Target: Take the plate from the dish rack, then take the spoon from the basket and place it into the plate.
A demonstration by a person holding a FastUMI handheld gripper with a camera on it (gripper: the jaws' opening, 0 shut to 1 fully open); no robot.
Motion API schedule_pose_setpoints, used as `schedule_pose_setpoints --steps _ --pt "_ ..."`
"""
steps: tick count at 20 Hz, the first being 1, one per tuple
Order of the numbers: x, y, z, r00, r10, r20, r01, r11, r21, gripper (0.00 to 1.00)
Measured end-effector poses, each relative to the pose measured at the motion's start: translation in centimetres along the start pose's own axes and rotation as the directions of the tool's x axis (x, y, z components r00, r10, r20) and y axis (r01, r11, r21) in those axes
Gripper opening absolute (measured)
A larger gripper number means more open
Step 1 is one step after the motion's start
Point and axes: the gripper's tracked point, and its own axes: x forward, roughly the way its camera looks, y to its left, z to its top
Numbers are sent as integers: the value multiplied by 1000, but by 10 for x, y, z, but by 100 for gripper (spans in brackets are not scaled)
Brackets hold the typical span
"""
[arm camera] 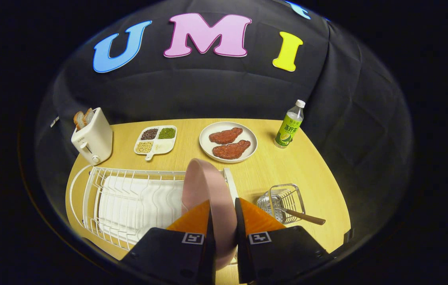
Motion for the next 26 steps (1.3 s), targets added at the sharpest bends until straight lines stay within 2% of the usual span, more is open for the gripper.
schedule_pose_setpoints --steps 5,7,11,15,22,26 --pt "-15 -6 26 993 -68 92 76 993 -93 26" --pt "-22 -4 35 991 -68 119 82 990 -111 26" --pt "-39 -2 36 993 -9 122 19 997 -81 26" --pt "-65 -7 21 991 85 99 -85 996 -4 26" --pt "-120 -15 -38 971 238 -8 -237 969 72 26" --pt "-145 -18 -88 953 289 -86 -277 952 132 26"
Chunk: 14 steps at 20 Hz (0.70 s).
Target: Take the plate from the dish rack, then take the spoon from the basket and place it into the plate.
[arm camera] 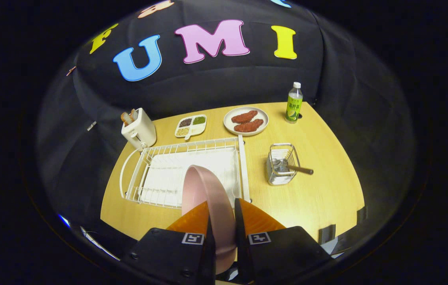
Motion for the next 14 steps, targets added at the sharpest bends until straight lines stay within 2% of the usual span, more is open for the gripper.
schedule_pose_setpoints --steps 5,9,14 --pt "6 3 -64 993 50 -105 -48 999 25 26" --pt "23 -3 -90 988 58 -141 -59 998 -1 26" --pt "51 -12 -114 982 53 -179 -50 998 24 26"
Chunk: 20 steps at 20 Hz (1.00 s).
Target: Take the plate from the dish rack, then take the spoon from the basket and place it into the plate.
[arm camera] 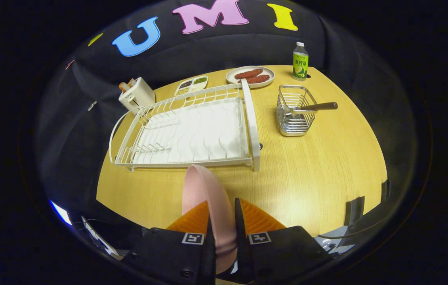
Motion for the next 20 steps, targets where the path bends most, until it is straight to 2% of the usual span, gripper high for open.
schedule_pose_setpoints --steps 4,7,9,11,14,17,20 --pt "23 8 -13 996 80 -37 -75 988 132 26" --pt "35 7 -10 994 109 -21 -103 979 177 26" --pt "40 0 -10 995 93 -19 -89 982 166 27" --pt "48 -7 -13 998 67 -20 -64 987 149 31" --pt "56 -6 -15 998 66 -24 -62 989 133 34" --pt "61 -14 -16 998 48 -28 -45 993 110 43" --pt "64 -17 -12 999 25 -21 -23 996 85 43"
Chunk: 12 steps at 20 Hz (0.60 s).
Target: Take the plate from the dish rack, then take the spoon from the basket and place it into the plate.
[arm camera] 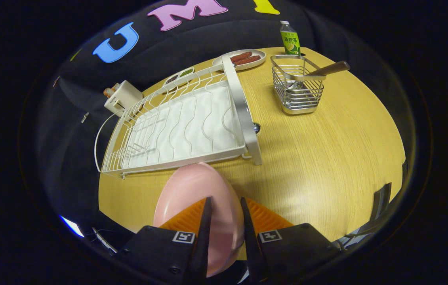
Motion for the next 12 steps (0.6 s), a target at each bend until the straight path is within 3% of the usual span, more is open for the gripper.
schedule_pose_setpoints --steps 5,9,12 --pt "-2 -28 1 992 -126 17 127 984 -126 47" --pt "-7 -23 8 994 -104 33 108 987 -119 44" --pt "-30 -23 34 991 -78 109 91 989 -116 44"
